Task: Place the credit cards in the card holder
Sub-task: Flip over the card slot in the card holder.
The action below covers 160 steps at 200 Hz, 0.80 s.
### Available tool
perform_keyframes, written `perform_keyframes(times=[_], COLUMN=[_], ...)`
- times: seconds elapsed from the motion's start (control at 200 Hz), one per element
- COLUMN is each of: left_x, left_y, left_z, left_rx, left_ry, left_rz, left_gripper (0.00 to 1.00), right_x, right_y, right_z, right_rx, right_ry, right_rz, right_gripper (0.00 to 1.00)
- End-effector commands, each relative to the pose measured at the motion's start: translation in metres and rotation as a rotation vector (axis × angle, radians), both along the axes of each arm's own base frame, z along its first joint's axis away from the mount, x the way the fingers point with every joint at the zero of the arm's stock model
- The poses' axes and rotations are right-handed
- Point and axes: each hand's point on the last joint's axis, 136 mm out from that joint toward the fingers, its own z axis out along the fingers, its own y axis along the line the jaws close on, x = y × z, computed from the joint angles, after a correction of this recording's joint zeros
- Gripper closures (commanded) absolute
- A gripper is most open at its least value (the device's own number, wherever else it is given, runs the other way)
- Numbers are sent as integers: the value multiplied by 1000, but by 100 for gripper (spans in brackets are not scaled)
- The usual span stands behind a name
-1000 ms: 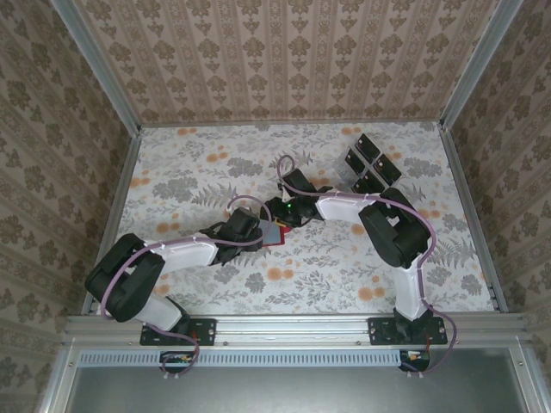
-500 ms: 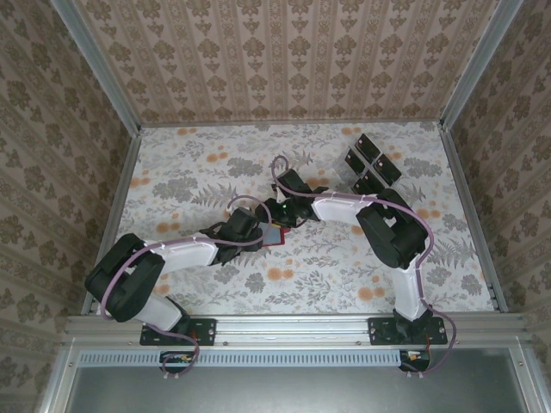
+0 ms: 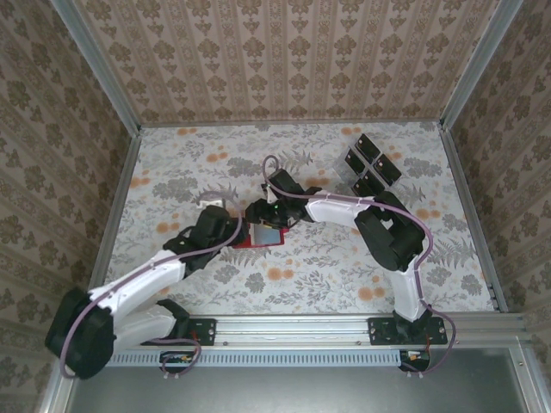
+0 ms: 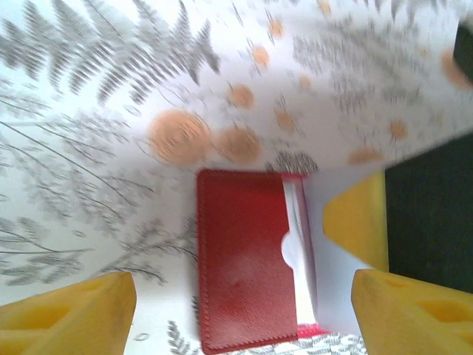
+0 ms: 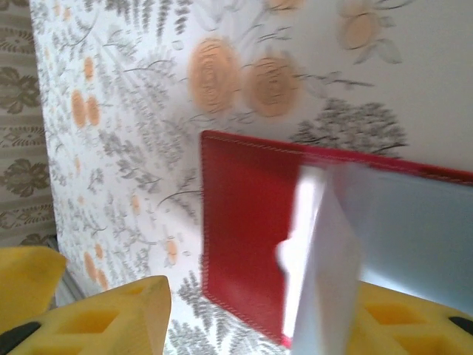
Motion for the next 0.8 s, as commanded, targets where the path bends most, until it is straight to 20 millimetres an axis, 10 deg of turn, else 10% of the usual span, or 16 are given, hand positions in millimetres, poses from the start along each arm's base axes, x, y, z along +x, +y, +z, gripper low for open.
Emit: perform_keyframes(times=[0.0,0.425,0.795], left_x=[-7,-1,5], left_y=[24,23,14], left_z=[-4,-9,-4], left_rx=[-4,-47,-59], left_ry=[36,61,73], left_rz=[78,74,45], left_gripper=[20,18,14], right_x=[-7,-8,12], right_y=[16,34,15], right_z=[-3,-41,89], right_rx=[-13,-81,107], right_ry=[19,65,-145], right_rz=[28,32,80], right_gripper=[45,46,45])
